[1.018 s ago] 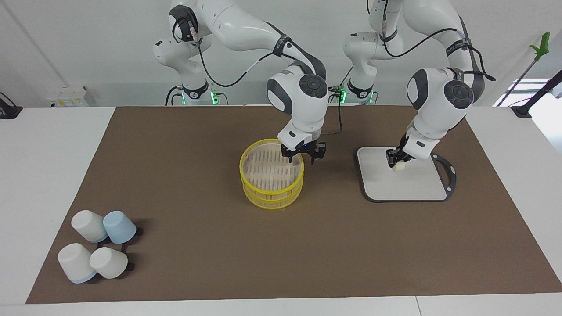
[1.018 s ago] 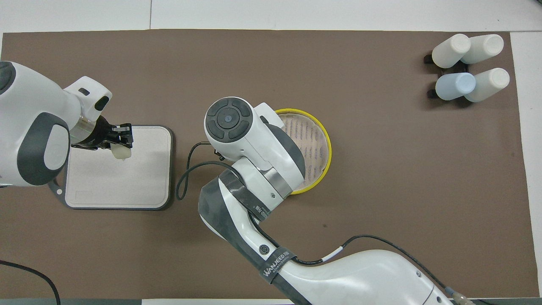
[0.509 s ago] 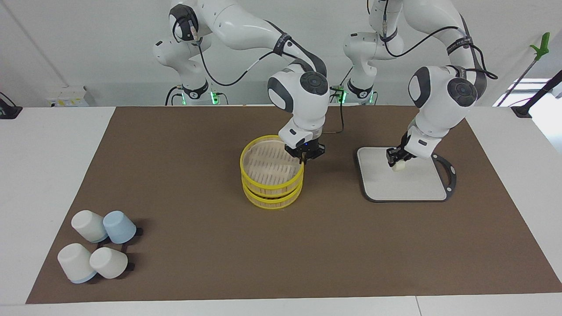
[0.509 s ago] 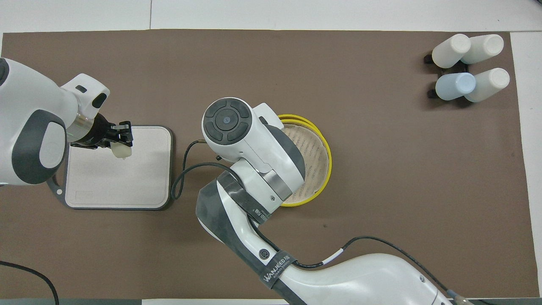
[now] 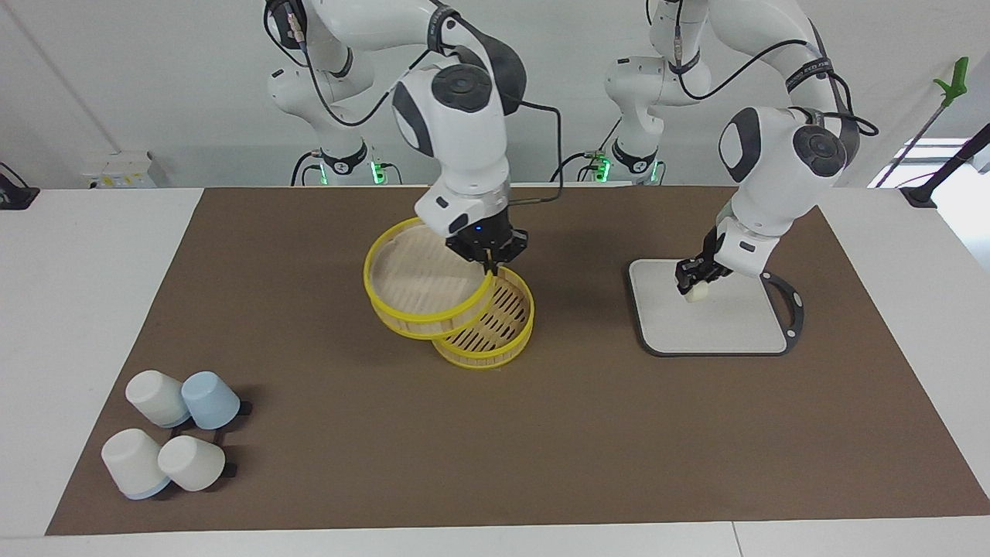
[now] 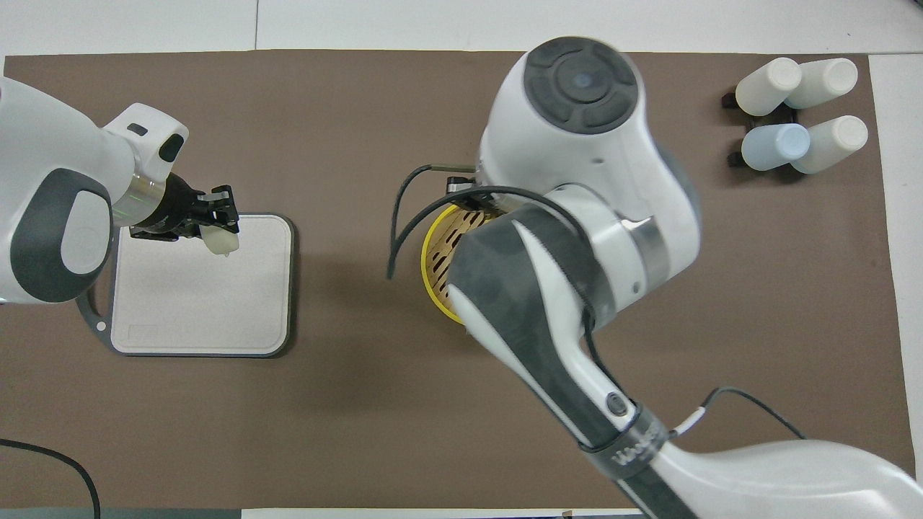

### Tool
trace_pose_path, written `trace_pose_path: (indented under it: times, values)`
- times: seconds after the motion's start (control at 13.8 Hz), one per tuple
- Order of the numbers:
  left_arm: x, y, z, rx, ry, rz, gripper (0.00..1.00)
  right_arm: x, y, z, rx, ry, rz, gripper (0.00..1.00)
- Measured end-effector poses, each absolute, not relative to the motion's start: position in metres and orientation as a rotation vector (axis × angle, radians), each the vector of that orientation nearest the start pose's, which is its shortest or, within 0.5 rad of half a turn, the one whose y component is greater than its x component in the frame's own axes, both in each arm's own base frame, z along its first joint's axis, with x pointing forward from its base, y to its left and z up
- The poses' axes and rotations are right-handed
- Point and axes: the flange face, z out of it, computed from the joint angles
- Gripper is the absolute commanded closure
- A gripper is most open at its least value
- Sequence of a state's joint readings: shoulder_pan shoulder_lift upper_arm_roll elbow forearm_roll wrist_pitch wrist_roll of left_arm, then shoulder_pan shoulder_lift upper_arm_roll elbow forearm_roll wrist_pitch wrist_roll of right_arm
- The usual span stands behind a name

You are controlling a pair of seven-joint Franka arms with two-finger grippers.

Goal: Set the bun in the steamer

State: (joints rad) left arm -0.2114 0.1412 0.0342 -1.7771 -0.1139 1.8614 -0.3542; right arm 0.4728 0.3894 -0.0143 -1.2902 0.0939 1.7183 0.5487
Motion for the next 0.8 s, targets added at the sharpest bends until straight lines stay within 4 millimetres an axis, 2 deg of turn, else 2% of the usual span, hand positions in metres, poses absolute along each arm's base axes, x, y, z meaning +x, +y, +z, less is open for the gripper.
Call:
trace_pose_path:
  times: [0.15,0.29,0.36,0.58,0.73,0.8]
  values:
    - [0.588,-0.169,0.486,-3.208,-0.389,0.12,0.62,0.628,0.252,0.532,-3.051,0.066,0.018,1.0]
    - [0.58,-0.236,0.491,-3.22,-0.45,0.132,0.62,0.641,0.213,0.525,-3.059,-0.044,0.028,1.0]
    - [0.572,-0.27,0.486,-3.218,-0.471,0.147,0.62,0.643,0.203,0.522,-3.068,-0.081,0.044,1.0]
    - [0.548,-0.363,0.468,-3.206,-0.456,0.179,0.62,0.644,0.193,0.515,-3.105,-0.106,0.071,1.0]
    - [0.538,-0.427,0.435,-3.186,-0.452,0.198,0.62,0.647,0.18,0.513,-3.107,-0.115,0.078,1.0]
    - [0.536,-0.449,0.413,-3.175,-0.442,0.208,0.62,0.649,0.172,0.513,-3.107,-0.121,0.079,1.0]
